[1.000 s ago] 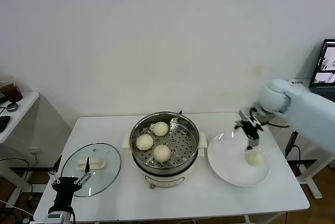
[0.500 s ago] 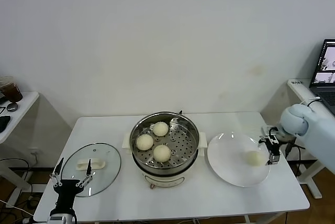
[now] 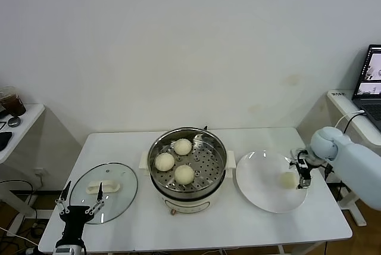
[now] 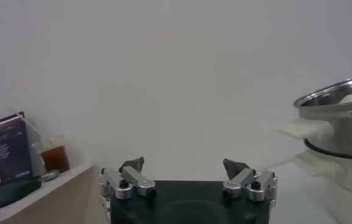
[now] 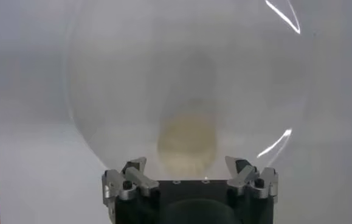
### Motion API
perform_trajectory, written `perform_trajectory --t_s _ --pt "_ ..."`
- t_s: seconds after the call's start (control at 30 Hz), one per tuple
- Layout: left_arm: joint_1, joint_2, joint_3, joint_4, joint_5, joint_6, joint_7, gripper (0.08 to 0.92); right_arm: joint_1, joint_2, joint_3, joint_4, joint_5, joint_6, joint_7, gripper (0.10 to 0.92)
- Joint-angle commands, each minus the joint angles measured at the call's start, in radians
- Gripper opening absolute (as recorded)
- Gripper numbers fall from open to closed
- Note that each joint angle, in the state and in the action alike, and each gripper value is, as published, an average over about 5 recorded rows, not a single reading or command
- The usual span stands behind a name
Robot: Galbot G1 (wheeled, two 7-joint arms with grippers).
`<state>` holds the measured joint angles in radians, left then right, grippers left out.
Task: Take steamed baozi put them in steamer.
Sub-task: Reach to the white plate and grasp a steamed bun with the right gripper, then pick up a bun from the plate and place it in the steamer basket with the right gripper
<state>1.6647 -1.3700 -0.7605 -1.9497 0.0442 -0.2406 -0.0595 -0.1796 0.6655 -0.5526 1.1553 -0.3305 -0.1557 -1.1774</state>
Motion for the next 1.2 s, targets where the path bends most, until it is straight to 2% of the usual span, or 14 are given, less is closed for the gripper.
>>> perform_trajectory --t_s 0.03,0.13,0.23,0.6,0.87,1.03,1.2 --pt "-0.001 -0.001 0.001 0.002 0.001 0.000 0.000 0.823 -0.031 0.066 0.026 -0.056 -0.049 0.001 0.023 0.823" --pt "-0.002 -0.001 0.001 0.004 0.001 0.000 0.000 0.823 -0.027 0.066 0.025 -0.055 -0.055 -0.010 0.020 0.806" --pt "-0.003 0.000 0.000 0.004 0.000 0.000 0.000 0.823 -0.020 0.062 0.020 -0.050 -0.056 -0.016 0.009 0.752" --pt "-0.007 0.002 0.000 0.004 -0.002 0.001 0.000 0.823 0.027 0.024 -0.020 -0.005 -0.013 -0.025 -0.041 0.470" --pt "-0.011 0.005 0.003 -0.003 -0.005 0.002 0.000 0.823 0.247 -0.052 -0.156 0.105 0.130 -0.046 -0.071 0.464" --pt "-0.020 0.014 0.008 -0.002 -0.011 0.002 0.000 0.823 0.579 -0.064 -0.410 0.224 0.342 -0.116 -0.072 0.474" --pt "-0.030 0.020 0.019 -0.004 -0.012 0.002 0.001 0.823 0.912 0.041 -0.662 0.303 0.561 -0.187 -0.040 0.475"
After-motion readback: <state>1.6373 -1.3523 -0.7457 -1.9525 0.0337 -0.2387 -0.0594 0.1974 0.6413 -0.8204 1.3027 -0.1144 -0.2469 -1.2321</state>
